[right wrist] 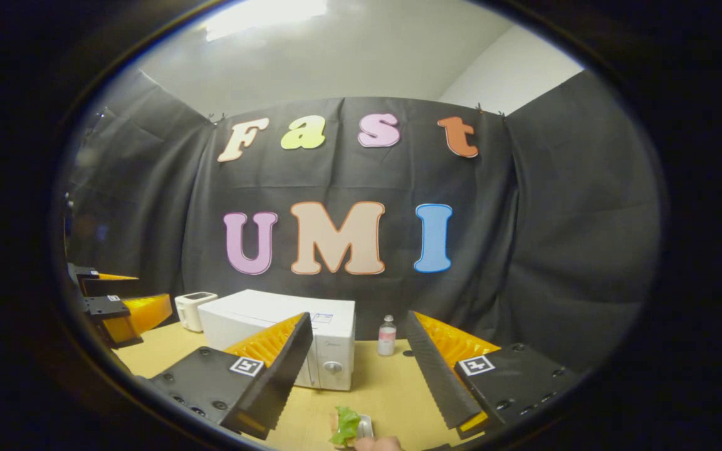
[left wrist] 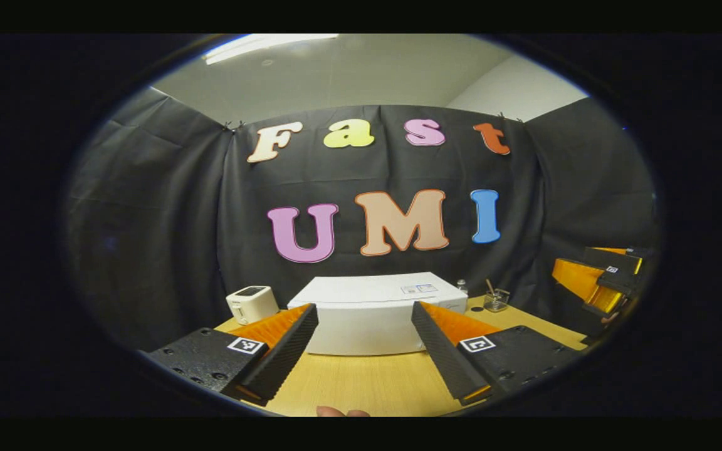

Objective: Open the microwave oven with the left hand, put the food in, and close the microwave oven.

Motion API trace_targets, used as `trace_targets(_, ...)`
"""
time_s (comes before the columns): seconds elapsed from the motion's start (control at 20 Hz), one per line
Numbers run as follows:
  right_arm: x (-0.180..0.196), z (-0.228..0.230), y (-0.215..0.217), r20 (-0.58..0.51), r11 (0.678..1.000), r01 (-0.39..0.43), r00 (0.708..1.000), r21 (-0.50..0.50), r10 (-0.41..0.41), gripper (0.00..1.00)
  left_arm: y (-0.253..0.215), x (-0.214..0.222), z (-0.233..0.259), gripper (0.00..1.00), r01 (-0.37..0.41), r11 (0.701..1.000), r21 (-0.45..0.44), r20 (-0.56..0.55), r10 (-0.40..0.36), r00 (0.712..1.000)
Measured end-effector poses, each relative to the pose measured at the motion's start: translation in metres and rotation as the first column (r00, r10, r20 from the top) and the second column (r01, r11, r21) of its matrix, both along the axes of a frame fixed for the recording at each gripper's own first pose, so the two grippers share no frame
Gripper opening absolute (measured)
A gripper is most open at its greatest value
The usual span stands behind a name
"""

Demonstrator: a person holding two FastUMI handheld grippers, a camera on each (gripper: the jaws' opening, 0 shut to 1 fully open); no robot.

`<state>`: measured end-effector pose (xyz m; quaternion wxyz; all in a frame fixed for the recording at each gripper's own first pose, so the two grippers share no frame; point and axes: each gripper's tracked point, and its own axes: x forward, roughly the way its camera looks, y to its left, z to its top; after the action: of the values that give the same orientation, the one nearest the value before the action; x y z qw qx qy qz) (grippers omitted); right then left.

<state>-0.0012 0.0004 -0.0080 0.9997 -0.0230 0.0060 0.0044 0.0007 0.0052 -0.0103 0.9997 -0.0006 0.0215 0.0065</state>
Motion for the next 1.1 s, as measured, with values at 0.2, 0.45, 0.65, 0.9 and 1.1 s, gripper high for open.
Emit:
trace_targets(0.2,-0.002,0.002,-0.003,0.001,1.0,0.004,1.0,0.007,-0.004,0.96,-0.001,0.003,0.003,0.98,0.0,1.0,-0.006,0.006,0.001,1.0)
trace_targets(0.45,-0.007,0.0,-0.012,-0.001,1.0,0.013,1.0,-0.003,-0.013,0.96,-0.015,0.021,-0.006,0.98,0.023,0.999,-0.048,0.008,-0.023,1.0)
trace_targets(0.65,-0.021,-0.008,-0.018,-0.036,1.0,0.001,0.999,0.006,0.0,0.96,-0.045,0.049,-0.057,0.98,0.085,0.991,-0.108,-0.048,-0.09,0.995)
trace_targets(0.9,-0.047,-0.005,-0.04,-0.046,0.998,0.018,0.999,-0.056,-0.021,0.96,-0.078,0.089,-0.116,0.98,0.135,0.988,-0.079,-0.088,-0.142,0.986)
trace_targets(1.1,-0.062,-0.002,-0.062,-0.056,0.995,0.043,0.997,-0.093,-0.048,0.96,-0.109,0.124,-0.152,0.99,0.179,0.983,-0.048,-0.115,-0.183,0.976)
